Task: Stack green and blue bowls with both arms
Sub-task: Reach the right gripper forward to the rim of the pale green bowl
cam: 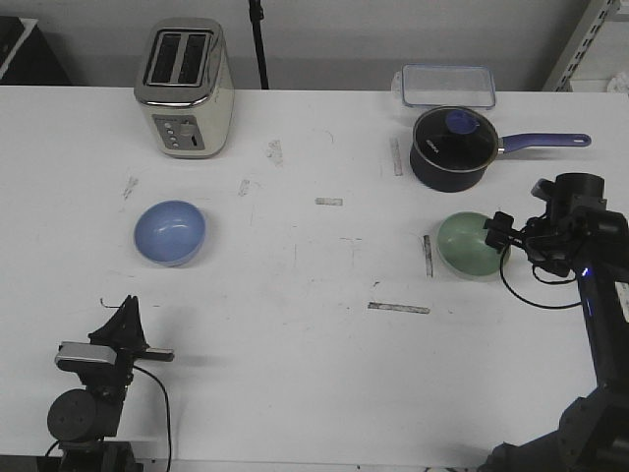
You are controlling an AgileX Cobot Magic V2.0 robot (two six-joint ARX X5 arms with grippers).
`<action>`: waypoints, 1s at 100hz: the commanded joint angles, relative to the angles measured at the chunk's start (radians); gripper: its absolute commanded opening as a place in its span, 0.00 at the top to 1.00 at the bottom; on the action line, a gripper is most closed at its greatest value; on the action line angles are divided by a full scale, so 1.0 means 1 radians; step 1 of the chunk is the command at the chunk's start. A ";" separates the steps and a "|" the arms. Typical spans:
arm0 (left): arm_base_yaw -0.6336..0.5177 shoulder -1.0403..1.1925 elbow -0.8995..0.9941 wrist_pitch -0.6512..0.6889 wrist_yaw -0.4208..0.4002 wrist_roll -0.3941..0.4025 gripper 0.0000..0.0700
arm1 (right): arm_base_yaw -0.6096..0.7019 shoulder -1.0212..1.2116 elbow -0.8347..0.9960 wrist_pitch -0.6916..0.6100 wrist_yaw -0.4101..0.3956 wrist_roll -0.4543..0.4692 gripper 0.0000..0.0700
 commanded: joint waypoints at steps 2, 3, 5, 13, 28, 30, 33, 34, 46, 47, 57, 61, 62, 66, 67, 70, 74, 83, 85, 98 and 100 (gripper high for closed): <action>0.000 -0.002 -0.023 0.012 0.000 -0.002 1.00 | -0.008 0.042 0.023 0.008 -0.018 -0.006 0.18; 0.000 -0.002 -0.023 0.012 -0.001 -0.002 1.00 | -0.008 0.045 0.023 0.010 -0.019 -0.006 0.18; 0.000 -0.002 -0.023 0.012 0.000 -0.002 1.00 | -0.009 0.051 0.023 0.011 -0.021 -0.006 0.18; 0.000 -0.002 -0.023 0.012 -0.001 -0.002 1.00 | -0.012 0.075 0.023 0.021 -0.021 -0.006 0.18; 0.000 -0.002 -0.023 0.012 -0.001 -0.002 1.00 | -0.016 0.112 0.023 0.050 -0.020 -0.010 0.20; 0.000 -0.002 -0.023 0.012 0.000 -0.002 1.00 | -0.016 0.116 0.023 0.052 -0.019 -0.010 0.21; 0.000 -0.002 -0.023 0.012 0.000 -0.002 1.00 | -0.016 0.124 0.023 0.060 -0.020 -0.010 0.23; 0.000 -0.002 -0.023 0.012 -0.001 -0.002 1.00 | -0.016 0.126 0.023 0.062 -0.020 -0.010 0.25; 0.000 -0.002 -0.023 0.012 0.000 -0.002 1.00 | -0.016 0.145 0.023 0.081 -0.020 -0.010 0.44; 0.000 -0.002 -0.023 0.012 -0.001 -0.002 1.00 | -0.016 0.145 0.023 0.082 -0.020 -0.010 0.46; 0.000 -0.002 -0.023 0.012 -0.001 -0.002 1.00 | -0.016 0.148 0.023 0.090 -0.021 -0.010 0.58; 0.000 -0.002 -0.023 0.012 -0.001 -0.002 1.00 | -0.016 0.148 0.023 0.089 -0.021 -0.010 0.59; 0.000 -0.002 -0.023 0.012 0.000 -0.002 1.00 | -0.016 0.148 0.023 0.089 -0.021 -0.011 0.59; 0.000 -0.002 -0.023 0.012 -0.001 -0.002 1.00 | -0.016 0.149 0.023 0.086 -0.021 -0.011 0.59; 0.000 -0.002 -0.023 0.012 -0.001 -0.002 1.00 | -0.016 0.149 0.023 0.086 -0.021 -0.011 0.59; 0.000 -0.002 -0.023 0.012 0.000 -0.002 1.00 | -0.016 0.149 0.023 0.084 -0.021 -0.014 0.59; 0.000 -0.002 -0.023 0.012 0.000 -0.002 1.00 | -0.016 0.150 0.023 0.083 -0.021 -0.020 0.59; 0.000 -0.002 -0.023 0.012 -0.001 -0.002 1.00 | -0.016 0.151 0.022 0.082 -0.021 -0.029 0.59; 0.000 -0.002 -0.023 0.012 0.000 -0.002 1.00 | -0.016 0.151 0.022 0.082 -0.021 -0.029 0.59; 0.000 -0.002 -0.023 0.012 0.000 -0.002 1.00 | -0.016 0.157 0.022 0.075 -0.021 -0.029 0.59; 0.000 -0.002 -0.023 0.012 0.000 -0.002 1.00 | -0.016 0.159 0.022 0.074 -0.021 -0.029 0.59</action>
